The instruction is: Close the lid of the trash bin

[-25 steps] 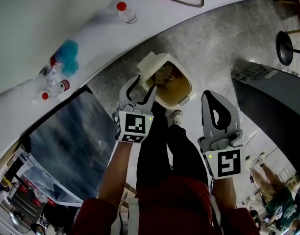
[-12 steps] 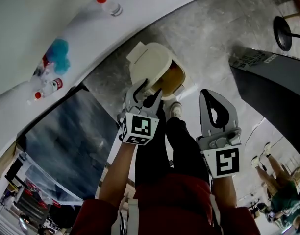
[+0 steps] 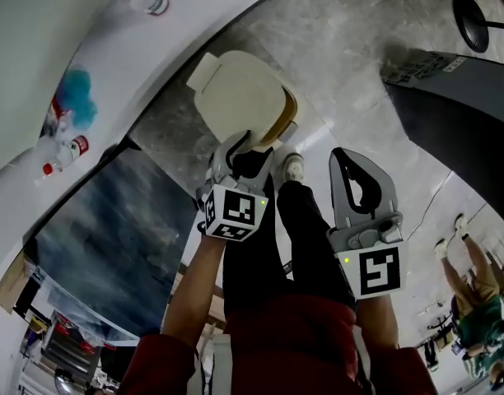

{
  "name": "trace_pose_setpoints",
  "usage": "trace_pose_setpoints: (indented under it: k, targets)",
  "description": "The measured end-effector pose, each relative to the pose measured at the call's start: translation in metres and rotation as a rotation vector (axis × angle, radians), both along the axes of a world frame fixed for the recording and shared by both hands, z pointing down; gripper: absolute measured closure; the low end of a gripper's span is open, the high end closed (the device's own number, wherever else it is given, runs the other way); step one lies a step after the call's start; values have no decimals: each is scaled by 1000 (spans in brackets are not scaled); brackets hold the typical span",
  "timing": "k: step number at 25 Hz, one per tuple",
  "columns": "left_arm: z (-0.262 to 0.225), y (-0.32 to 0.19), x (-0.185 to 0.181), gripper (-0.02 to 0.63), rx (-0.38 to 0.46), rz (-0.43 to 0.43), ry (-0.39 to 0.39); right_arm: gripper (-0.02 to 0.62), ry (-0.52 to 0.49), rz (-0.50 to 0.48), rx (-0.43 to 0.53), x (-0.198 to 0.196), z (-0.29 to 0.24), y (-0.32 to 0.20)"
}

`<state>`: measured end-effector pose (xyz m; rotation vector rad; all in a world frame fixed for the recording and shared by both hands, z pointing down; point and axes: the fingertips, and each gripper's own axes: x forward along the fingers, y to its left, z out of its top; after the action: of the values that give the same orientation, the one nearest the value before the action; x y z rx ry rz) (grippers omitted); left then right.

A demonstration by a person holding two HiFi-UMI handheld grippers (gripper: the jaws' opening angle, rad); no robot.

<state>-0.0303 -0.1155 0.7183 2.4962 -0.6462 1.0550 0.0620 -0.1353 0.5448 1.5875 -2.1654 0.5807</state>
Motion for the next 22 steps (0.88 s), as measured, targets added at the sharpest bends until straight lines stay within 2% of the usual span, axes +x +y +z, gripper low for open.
trace_pose_setpoints:
  k: [15, 22]
  targets:
    - [83, 51, 35, 383, -94, 137, -45, 595, -15, 36, -86, 21, 75, 40]
    - [125, 63, 40, 383, -104, 187, -100, 595, -34, 57, -114, 30, 103, 57]
